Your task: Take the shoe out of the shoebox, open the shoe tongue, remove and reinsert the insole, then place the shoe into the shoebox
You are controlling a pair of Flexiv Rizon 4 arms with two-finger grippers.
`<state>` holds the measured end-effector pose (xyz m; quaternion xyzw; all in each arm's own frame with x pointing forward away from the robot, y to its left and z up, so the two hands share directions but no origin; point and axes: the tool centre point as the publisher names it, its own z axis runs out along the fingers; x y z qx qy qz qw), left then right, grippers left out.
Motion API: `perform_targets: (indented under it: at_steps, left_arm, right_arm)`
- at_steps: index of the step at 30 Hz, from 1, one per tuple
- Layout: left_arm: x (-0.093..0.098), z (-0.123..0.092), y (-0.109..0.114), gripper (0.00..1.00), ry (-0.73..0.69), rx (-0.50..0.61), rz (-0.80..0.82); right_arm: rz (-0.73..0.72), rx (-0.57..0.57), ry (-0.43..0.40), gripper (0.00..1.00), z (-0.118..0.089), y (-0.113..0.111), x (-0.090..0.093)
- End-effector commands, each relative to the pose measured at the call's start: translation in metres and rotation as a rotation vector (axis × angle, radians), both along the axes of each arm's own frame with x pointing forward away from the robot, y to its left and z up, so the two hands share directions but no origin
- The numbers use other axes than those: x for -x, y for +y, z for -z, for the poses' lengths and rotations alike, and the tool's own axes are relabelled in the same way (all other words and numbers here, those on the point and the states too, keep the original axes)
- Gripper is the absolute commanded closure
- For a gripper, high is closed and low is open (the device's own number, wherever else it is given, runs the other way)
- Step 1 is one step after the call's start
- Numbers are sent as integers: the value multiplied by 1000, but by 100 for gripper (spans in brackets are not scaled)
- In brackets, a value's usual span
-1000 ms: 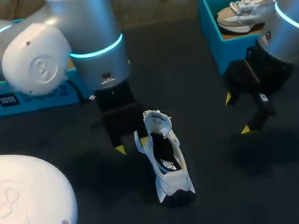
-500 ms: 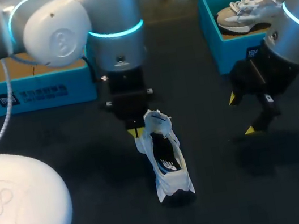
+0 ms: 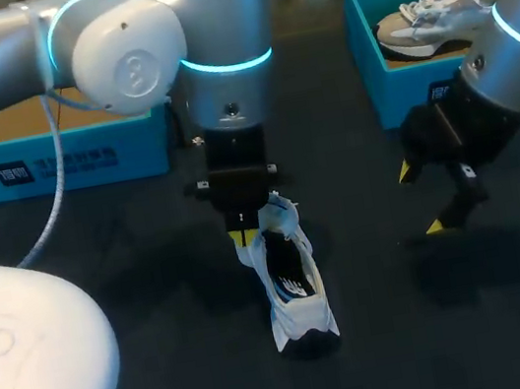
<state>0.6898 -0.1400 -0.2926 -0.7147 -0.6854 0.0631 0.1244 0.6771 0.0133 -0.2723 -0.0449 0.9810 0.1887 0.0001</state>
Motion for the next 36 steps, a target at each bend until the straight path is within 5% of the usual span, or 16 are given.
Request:
perform_targets:
  at_steps: [1, 12, 36]
  left_arm:
    - [-10, 18, -18, 100, 49, -21, 11]
    - [-1, 17, -56, 100, 98, 5, 165]
    - [15, 36, -29, 100, 155, 41, 283]
  right_arm:
    - [1, 2, -1, 0, 0, 0, 1]
    - [1, 2, -1, 0, 0, 0, 1]
    - [1, 2, -1, 0, 0, 0, 1]
